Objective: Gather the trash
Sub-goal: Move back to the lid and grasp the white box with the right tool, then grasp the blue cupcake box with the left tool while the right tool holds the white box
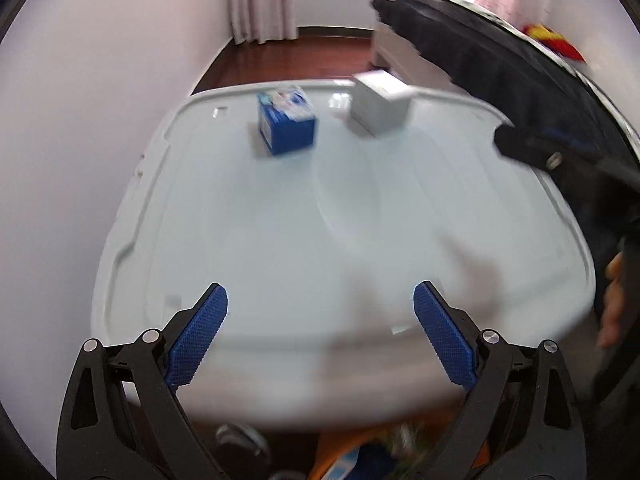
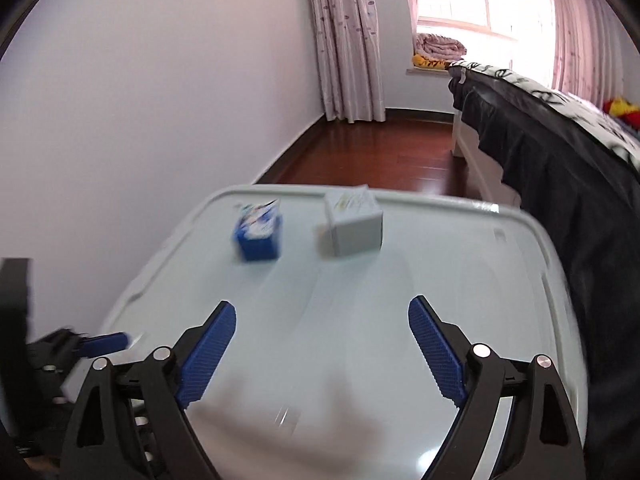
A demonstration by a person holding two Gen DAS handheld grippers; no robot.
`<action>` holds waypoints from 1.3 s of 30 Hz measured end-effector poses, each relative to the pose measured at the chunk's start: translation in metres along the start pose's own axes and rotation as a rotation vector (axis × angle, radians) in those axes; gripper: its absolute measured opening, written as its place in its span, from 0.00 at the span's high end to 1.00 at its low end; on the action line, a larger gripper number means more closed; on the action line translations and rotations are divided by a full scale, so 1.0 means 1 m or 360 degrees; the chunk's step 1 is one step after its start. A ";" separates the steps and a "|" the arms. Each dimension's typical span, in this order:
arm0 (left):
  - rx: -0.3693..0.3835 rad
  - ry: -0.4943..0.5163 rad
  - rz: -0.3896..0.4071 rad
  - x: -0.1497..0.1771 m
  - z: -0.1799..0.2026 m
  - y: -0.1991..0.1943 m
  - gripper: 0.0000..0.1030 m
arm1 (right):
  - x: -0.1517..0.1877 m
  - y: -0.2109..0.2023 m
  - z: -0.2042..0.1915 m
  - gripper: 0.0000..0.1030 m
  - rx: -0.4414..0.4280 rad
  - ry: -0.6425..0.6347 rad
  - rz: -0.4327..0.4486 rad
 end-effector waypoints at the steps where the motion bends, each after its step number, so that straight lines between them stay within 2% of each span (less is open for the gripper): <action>1: 0.0003 -0.0041 -0.0009 -0.015 -0.003 0.011 0.11 | -0.008 0.012 0.004 0.16 0.0007 -0.0001 -0.0007; 5: -0.0022 -0.0095 -0.0013 -0.058 -0.011 0.044 0.11 | -0.038 0.078 0.024 0.16 0.0071 -0.0022 -0.0078; 8: 0.0003 -0.0139 -0.0071 -0.071 -0.015 0.063 0.11 | -0.051 0.122 0.036 0.16 0.0095 -0.0030 -0.0135; 14: -0.0050 -0.0255 -0.0046 -0.090 -0.030 0.075 0.10 | -0.054 0.173 0.043 0.16 0.0097 -0.0070 -0.0264; 15: -0.0063 -0.0268 -0.0051 -0.092 -0.032 0.078 0.10 | -0.053 0.179 0.043 0.18 0.0099 -0.0070 -0.0285; 17: -0.0073 -0.0302 -0.0065 -0.096 -0.034 0.084 0.10 | -0.051 0.187 0.044 0.33 0.0070 -0.0074 -0.0321; 18: -0.0077 -0.0311 -0.0067 -0.100 -0.035 0.087 0.10 | -0.050 0.189 0.043 0.41 0.0053 -0.0072 -0.0330; 19: -0.0094 -0.0320 -0.0064 -0.103 -0.037 0.090 0.10 | -0.050 0.188 0.044 0.43 0.0044 -0.0068 -0.0323; 21: -0.0101 -0.0335 -0.0059 -0.109 -0.035 0.094 0.10 | -0.049 0.182 0.046 0.43 0.0038 -0.0064 -0.0309; 26: -0.0124 -0.0445 -0.0049 -0.126 -0.036 0.108 0.10 | -0.053 0.144 0.052 0.43 0.0037 -0.0041 -0.0143; 30: -0.0134 -0.0524 -0.0074 -0.135 -0.032 0.125 0.10 | -0.047 0.124 0.060 0.43 0.0008 -0.0016 -0.0119; 39: -0.0223 -0.0529 -0.0106 -0.143 -0.026 0.152 0.10 | -0.043 0.106 0.073 0.43 -0.0031 0.0022 -0.0081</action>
Point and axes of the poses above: each gripper's, at about its wrist camera, not at the fingertips, and y roughly the way its jaws point, z to its right, x to its underside, the point moved 9 cm from there along y, roughly the way its jaws point, and after that the axes turned 5 degrees about -x, right-handed, at the moved point
